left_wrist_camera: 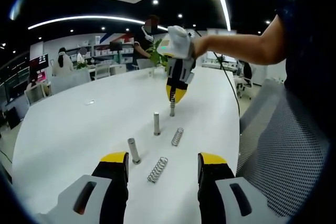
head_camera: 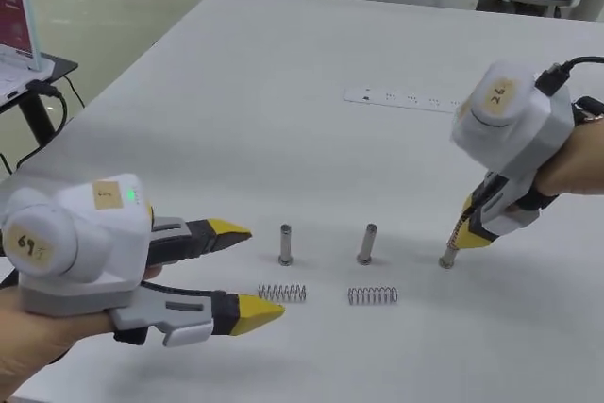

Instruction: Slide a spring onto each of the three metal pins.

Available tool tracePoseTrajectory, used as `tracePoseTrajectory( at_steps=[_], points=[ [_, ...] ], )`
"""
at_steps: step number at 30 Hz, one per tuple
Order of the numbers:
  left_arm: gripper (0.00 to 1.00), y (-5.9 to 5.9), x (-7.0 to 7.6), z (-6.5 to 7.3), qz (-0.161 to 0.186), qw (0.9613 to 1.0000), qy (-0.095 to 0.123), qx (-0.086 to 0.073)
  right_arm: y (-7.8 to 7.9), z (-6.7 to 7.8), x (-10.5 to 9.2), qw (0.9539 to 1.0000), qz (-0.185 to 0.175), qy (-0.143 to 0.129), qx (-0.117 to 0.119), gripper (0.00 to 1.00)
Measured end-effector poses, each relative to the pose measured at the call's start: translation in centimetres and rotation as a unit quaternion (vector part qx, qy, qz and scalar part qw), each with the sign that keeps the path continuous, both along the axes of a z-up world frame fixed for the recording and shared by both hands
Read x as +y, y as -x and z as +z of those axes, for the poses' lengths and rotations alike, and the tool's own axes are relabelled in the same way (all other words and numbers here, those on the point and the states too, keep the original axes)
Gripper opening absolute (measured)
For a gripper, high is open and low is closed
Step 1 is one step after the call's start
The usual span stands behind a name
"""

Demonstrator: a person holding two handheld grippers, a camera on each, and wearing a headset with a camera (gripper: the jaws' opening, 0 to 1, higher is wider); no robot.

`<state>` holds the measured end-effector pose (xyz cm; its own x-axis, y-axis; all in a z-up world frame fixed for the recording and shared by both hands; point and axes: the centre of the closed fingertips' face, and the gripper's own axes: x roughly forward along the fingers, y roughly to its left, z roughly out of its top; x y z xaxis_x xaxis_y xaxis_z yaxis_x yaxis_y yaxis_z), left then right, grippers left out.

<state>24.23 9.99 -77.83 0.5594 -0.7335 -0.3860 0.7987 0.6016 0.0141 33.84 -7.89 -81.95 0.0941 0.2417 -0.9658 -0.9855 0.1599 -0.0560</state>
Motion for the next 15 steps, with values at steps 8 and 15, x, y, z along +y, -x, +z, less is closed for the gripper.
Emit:
tracePoseTrajectory(
  at_steps=[8, 15],
  points=[
    [0.47, 0.1, 0.0, -0.1, -0.001, 1.0, -0.002, 0.001, 0.3, -1.3, 0.0, 1.0, -0.004, 0.003, 0.007, 0.09],
    [0.47, 0.1, -0.1, 0.0, -0.002, 1.0, -0.002, 0.001, 0.2, -2.2, -0.3, 0.9999, -0.011, 0.007, 0.01, 0.09]
  ],
)
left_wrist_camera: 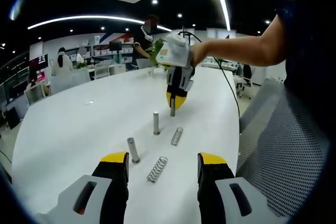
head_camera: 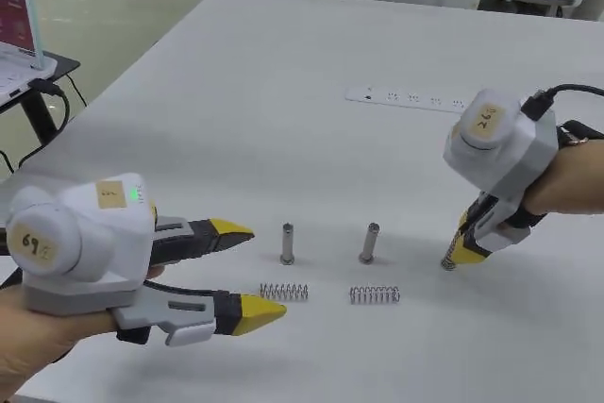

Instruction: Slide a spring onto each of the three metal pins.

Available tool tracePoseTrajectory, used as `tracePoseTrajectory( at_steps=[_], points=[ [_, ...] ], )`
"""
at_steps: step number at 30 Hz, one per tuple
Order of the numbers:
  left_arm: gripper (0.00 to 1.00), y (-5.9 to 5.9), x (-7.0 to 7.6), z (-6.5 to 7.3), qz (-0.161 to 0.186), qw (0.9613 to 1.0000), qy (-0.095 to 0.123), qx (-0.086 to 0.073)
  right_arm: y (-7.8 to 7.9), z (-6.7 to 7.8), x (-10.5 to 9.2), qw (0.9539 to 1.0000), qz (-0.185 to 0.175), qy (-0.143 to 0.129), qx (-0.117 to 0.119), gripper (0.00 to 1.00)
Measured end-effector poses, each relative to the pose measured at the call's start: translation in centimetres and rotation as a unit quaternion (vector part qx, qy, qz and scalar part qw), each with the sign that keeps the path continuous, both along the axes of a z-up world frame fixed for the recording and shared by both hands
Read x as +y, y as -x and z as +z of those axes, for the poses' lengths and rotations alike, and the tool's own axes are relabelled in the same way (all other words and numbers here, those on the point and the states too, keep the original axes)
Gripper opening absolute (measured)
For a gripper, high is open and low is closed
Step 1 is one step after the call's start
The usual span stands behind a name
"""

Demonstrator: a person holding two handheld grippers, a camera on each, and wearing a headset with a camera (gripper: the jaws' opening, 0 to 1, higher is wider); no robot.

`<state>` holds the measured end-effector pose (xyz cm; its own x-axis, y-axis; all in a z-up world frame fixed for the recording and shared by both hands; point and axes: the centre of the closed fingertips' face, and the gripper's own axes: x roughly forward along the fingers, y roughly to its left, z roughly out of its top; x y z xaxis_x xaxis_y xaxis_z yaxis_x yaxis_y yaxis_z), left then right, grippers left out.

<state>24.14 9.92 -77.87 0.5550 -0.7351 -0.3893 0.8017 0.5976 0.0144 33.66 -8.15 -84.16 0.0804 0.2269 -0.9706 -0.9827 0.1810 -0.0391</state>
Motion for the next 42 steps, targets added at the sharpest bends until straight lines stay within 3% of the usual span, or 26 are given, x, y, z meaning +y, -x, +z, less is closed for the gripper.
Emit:
tracePoseTrajectory(
  at_steps=[15, 23, 42],
  points=[
    [0.47, 0.0, 0.1, 0.0, -0.001, 1.0, 0.001, -0.001, 0.1, -0.1, 0.2, 1.0, -0.001, 0.0, -0.002, 0.09],
    [0.47, 0.0, 0.1, -0.1, -0.002, 1.0, 0.0, 0.0, 0.2, 0.2, 0.4, 0.9999, 0.001, -0.008, -0.009, 0.18],
    [0.47, 0.1, 0.0, 0.0, -0.003, 1.0, 0.002, -0.001, 0.3, 2.6, 2.0, 0.9982, 0.02, -0.034, -0.045, 0.25]
  ],
)
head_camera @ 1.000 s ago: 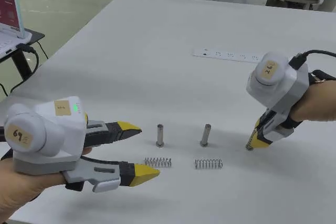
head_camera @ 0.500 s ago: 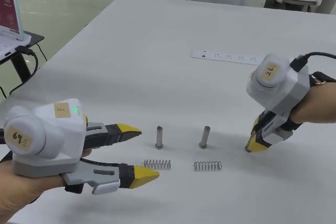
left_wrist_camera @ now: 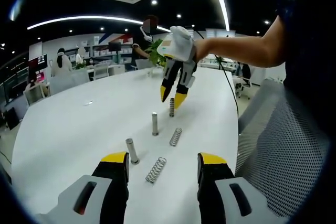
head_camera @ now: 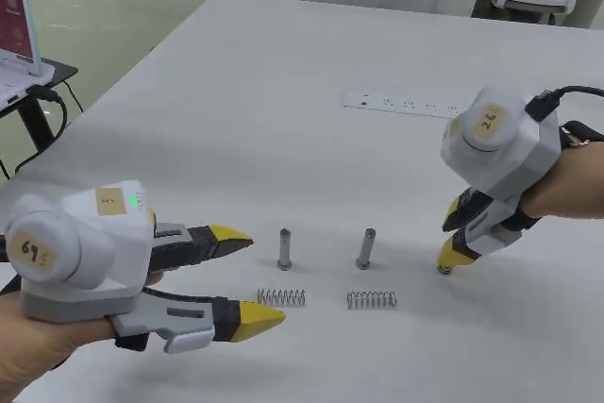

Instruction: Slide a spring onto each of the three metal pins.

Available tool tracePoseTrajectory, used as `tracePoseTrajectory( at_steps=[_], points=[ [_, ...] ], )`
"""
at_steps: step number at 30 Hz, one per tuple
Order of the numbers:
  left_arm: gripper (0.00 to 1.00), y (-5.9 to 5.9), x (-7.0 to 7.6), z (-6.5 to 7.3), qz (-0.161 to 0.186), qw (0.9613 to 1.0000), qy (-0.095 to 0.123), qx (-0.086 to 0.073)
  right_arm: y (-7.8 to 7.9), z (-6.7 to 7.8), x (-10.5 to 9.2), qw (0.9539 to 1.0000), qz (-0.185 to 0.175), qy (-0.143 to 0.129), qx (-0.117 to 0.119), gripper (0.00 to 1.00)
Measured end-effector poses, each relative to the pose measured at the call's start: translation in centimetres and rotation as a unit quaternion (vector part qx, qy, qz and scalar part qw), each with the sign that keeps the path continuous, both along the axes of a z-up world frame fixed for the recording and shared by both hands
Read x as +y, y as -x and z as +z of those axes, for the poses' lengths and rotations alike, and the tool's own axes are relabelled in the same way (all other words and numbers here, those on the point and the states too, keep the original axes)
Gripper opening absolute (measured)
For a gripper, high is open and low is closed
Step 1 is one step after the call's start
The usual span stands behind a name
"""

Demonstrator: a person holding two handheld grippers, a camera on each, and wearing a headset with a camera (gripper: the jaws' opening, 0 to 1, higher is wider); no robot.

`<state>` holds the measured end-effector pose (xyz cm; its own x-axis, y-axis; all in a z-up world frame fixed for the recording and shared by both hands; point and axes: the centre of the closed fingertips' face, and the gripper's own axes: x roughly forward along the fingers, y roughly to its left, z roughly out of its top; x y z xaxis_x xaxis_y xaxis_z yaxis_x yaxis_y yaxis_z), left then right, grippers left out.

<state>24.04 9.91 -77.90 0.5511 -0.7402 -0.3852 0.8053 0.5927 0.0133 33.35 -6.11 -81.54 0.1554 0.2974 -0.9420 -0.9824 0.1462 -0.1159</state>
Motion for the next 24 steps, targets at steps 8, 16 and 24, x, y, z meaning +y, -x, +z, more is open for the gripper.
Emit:
tracePoseTrajectory(
  at_steps=[8, 16, 24],
  points=[
    [0.47, 0.0, 0.0, 0.1, 0.0, 1.0, 0.0, -0.001, 1.0, 1.2, 1.6, 0.9995, 0.029, -0.011, -0.006, 0.26],
    [0.47, 0.1, -0.1, 0.3, -0.001, 1.0, 0.002, -0.004, 2.4, 1.6, 2.9, 0.9985, 0.05, -0.021, -0.002, 0.27],
    [0.47, 0.2, -0.2, 0.6, -0.002, 1.0, 0.0, -0.008, 4.1, 1.3, 4.2, 0.997, 0.074, -0.021, 0.009, 0.26]
  ],
)
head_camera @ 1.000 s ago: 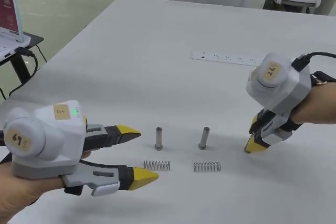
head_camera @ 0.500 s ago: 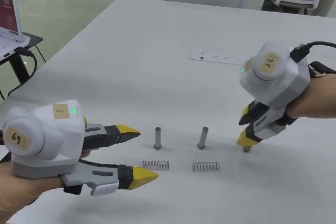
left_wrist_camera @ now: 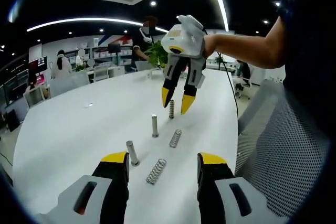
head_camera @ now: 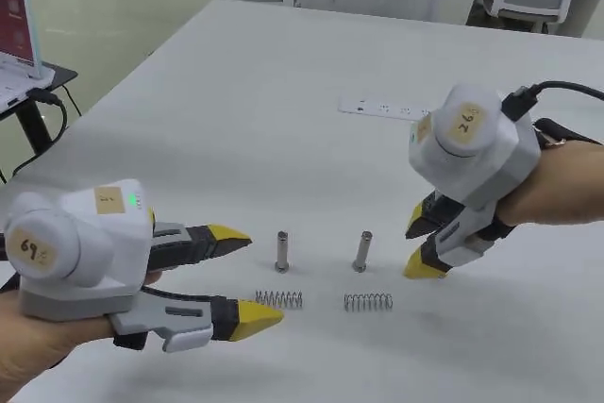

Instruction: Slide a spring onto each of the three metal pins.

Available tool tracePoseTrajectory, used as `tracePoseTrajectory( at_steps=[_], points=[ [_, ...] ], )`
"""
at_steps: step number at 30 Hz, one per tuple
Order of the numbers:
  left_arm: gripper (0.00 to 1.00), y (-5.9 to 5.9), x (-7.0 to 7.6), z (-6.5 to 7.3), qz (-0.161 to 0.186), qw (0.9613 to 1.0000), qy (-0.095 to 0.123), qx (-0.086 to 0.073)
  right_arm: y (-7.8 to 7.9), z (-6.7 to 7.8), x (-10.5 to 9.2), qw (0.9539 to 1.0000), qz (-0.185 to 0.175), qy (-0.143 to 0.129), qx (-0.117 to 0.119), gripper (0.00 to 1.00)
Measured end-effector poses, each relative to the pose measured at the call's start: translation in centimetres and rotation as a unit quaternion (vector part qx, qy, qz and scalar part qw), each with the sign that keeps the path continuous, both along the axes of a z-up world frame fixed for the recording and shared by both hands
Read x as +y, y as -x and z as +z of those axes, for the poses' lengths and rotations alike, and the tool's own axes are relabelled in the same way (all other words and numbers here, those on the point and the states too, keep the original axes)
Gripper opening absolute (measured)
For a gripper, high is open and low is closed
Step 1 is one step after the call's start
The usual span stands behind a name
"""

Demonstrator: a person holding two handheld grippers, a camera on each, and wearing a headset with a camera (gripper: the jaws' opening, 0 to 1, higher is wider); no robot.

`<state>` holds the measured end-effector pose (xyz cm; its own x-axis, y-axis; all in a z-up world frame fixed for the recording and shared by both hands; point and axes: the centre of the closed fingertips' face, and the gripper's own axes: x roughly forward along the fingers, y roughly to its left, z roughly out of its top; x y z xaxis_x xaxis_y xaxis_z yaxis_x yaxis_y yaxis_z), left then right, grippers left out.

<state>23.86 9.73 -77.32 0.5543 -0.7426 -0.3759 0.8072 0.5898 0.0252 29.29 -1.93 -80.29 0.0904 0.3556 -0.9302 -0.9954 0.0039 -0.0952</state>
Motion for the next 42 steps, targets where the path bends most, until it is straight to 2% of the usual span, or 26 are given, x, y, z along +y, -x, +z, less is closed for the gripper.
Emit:
tracePoseTrajectory(
  at_steps=[13, 22, 42],
  points=[
    [0.46, 0.0, 0.2, 0.1, -0.002, 1.0, -0.002, -0.002, 1.3, -2.4, 0.9, 0.999, 0.036, 0.023, 0.015, 0.23],
    [0.46, 0.0, 0.0, 0.0, -0.005, 1.0, -0.003, -0.001, 1.6, -3.9, 1.0, 0.998, 0.047, 0.036, 0.023, 0.21],
    [0.44, 0.2, 0.1, -0.1, -0.007, 1.0, -0.007, 0.003, 1.5, -5.8, 0.8, 0.9971, 0.053, 0.044, 0.034, 0.13]
  ],
)
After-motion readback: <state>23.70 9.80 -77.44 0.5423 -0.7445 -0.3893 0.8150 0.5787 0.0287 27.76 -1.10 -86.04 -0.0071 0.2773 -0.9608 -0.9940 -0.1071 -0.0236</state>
